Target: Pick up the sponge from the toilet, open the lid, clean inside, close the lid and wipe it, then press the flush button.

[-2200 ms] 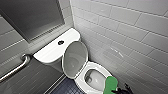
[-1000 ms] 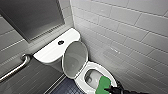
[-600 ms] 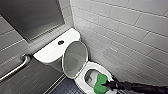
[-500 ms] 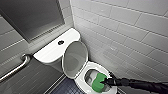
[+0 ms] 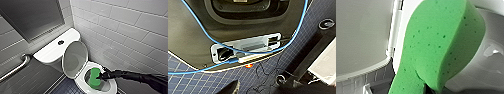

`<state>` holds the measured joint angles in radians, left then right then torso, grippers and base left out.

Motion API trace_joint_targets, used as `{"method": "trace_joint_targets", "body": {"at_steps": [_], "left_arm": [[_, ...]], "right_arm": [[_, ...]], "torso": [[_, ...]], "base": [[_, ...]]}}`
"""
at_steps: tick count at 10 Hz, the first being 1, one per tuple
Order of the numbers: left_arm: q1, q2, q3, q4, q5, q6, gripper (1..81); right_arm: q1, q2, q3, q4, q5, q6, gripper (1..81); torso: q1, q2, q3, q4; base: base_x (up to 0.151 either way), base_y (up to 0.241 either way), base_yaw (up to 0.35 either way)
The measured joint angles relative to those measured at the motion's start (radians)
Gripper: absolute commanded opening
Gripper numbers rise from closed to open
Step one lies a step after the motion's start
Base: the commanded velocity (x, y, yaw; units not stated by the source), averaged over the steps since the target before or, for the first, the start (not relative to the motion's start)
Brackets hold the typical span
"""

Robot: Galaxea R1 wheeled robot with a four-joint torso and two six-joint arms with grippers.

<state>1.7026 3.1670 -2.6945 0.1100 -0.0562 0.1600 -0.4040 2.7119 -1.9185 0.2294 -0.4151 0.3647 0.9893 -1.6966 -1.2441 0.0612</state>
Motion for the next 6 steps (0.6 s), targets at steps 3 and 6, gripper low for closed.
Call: {"method": "trace_joint_targets", "body": {"at_steps": [3,6], "left_arm": [[0.000,0.000,0.000,0.000,0.000,0.000,81.1],[-0.004,0.000,0.000,0.000,0.001,0.000,81.1]], "right_arm": [[0.031,0.089,-0.107,-0.026,-0.060,0.000,1.0],[0.097,0.154,-0.156,-0.043,-0.120,0.003,1.0]], "torso": [[0.000,0.000,0.000,0.000],[0.000,0.000,0.000,0.000]], "base": [[0.000,0.000,0.000],[0.000,0.000,0.000]]}}
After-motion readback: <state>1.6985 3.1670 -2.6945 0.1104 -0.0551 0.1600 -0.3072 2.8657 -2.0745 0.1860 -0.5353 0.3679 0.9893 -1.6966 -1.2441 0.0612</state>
